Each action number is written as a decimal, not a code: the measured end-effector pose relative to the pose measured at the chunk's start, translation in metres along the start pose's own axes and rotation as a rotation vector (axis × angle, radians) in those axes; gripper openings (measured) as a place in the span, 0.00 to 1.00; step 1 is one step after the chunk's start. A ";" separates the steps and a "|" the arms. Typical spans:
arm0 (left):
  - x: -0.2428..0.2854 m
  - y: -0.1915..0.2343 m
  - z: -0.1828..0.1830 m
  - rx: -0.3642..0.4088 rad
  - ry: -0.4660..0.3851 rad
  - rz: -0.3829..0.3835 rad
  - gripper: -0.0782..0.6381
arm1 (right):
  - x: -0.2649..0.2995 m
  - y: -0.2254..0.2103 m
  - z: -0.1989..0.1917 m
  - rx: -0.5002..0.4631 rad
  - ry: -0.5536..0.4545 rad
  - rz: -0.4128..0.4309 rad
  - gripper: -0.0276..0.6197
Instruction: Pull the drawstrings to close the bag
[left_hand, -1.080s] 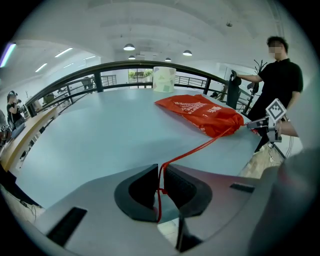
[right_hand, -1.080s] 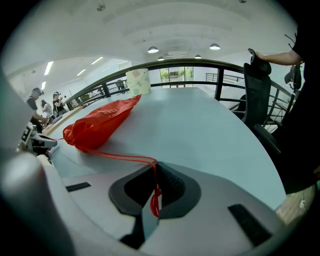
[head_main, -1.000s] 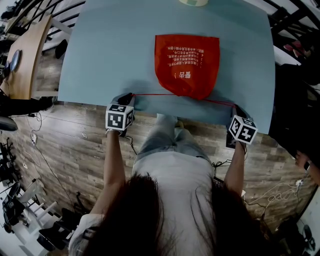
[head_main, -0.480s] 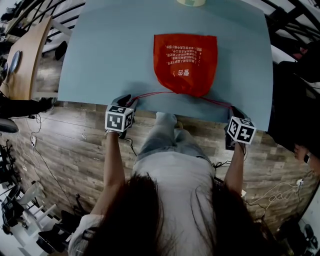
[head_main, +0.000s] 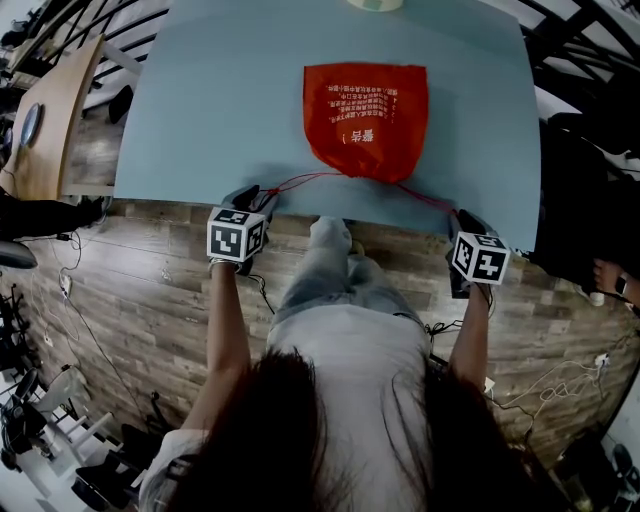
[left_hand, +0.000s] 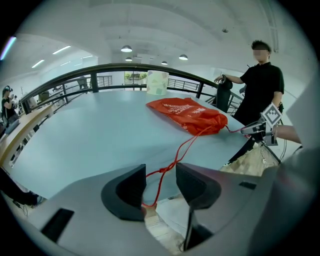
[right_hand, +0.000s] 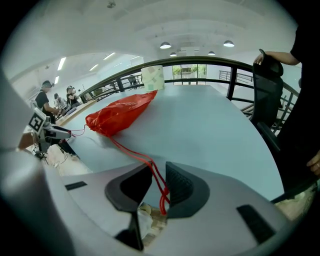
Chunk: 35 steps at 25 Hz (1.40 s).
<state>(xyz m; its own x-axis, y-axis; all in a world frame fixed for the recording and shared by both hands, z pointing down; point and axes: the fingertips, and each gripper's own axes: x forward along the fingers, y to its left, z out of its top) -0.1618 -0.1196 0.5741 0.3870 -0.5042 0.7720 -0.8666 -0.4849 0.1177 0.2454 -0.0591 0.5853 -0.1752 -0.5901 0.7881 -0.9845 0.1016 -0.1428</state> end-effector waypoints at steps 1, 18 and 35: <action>-0.002 -0.001 0.000 -0.002 -0.005 0.000 0.36 | -0.001 0.001 0.000 -0.004 -0.003 0.003 0.17; -0.025 -0.020 0.009 -0.030 -0.108 0.007 0.36 | -0.022 0.013 -0.011 -0.022 -0.058 0.047 0.20; -0.047 -0.027 -0.005 -0.001 -0.114 -0.019 0.36 | -0.043 0.055 0.011 -0.051 -0.151 0.068 0.20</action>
<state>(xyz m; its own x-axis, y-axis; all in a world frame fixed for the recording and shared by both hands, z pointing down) -0.1582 -0.0788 0.5376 0.4364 -0.5727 0.6939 -0.8591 -0.4945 0.1322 0.1991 -0.0367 0.5368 -0.2431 -0.6935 0.6782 -0.9699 0.1842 -0.1593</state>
